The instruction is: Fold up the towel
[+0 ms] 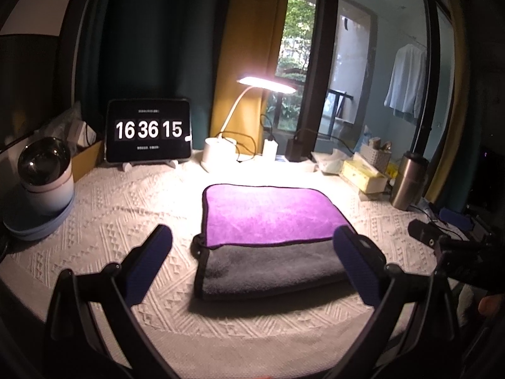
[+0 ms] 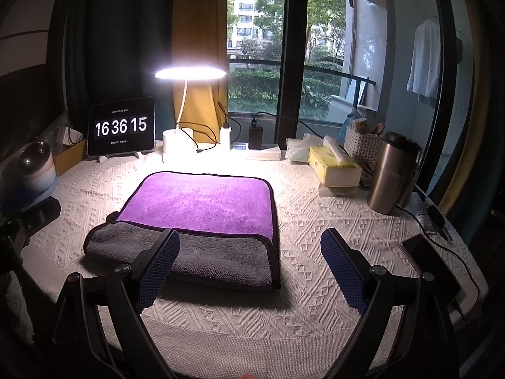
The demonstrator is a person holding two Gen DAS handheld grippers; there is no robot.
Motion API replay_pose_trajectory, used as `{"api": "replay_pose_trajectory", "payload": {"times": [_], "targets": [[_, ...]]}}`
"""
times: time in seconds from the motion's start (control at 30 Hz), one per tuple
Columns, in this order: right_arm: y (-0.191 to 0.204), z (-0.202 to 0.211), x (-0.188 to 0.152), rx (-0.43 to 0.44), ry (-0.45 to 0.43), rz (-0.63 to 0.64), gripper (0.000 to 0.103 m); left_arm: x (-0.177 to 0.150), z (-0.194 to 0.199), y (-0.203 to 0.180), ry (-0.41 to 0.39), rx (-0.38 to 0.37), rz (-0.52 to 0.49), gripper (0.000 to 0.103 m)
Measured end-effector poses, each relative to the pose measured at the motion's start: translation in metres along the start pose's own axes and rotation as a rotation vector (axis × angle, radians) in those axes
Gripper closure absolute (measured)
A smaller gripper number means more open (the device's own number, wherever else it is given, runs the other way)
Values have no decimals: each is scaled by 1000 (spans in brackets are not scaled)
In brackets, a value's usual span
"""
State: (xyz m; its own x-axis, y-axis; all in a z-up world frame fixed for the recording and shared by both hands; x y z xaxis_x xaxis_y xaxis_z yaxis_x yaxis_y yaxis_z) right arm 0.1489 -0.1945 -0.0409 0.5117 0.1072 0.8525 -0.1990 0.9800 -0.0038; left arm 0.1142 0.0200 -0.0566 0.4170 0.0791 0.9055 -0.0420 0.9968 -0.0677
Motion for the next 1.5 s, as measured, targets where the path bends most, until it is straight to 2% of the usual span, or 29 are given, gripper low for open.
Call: {"api": "replay_pose_trajectory", "payload": {"times": [0.4, 0.5, 0.67, 0.83, 0.97, 1.17, 1.2, 1.3, 1.43, 1.5], "targets": [[-8, -32, 2, 20, 54, -11, 10, -7, -43, 9, 102, 5, 22, 1], [-8, -42, 2, 31, 71, 1, 18, -9, -55, 10, 128, 7, 24, 1], [-10, -58, 4, 39, 96, 9, 21, -12, -73, 13, 168, 8, 26, 1], [-13, -77, 0, 41, 132, 12, 29, -16, -88, 15, 200, 11, 22, 2], [-16, -92, -5, 50, 167, 9, 37, -22, -103, 18, 245, 10, 26, 11], [-23, -114, -17, 72, 234, -26, 42, -38, -125, 23, 319, -3, 61, 27], [-25, -118, -19, 72, 245, -27, 47, -40, -128, 24, 331, -2, 63, 27], [-29, -128, -26, 95, 286, -56, 53, -49, -136, 27, 367, -5, 82, 28], [-34, -138, -32, 107, 321, -87, 62, -59, -142, 29, 402, 3, 92, 37], [-33, -143, -35, 112, 334, -86, 67, -62, -144, 29, 414, 3, 92, 37]]}}
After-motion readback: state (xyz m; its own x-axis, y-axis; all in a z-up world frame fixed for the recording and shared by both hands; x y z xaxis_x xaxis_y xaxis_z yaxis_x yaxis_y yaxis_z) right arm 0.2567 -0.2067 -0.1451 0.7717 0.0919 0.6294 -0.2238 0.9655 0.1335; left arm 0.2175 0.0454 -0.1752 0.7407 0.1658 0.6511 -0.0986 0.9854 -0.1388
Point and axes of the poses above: each gripper's, at about its wrist camera, not at the fingertips, and z roughly against the way its jaws point, y to its left, x to its top, the point moved 6 cm from there along -z, roughly the way its jaws point, and after that the axes turned 6 degrees about -z, right-handed, at the moved point
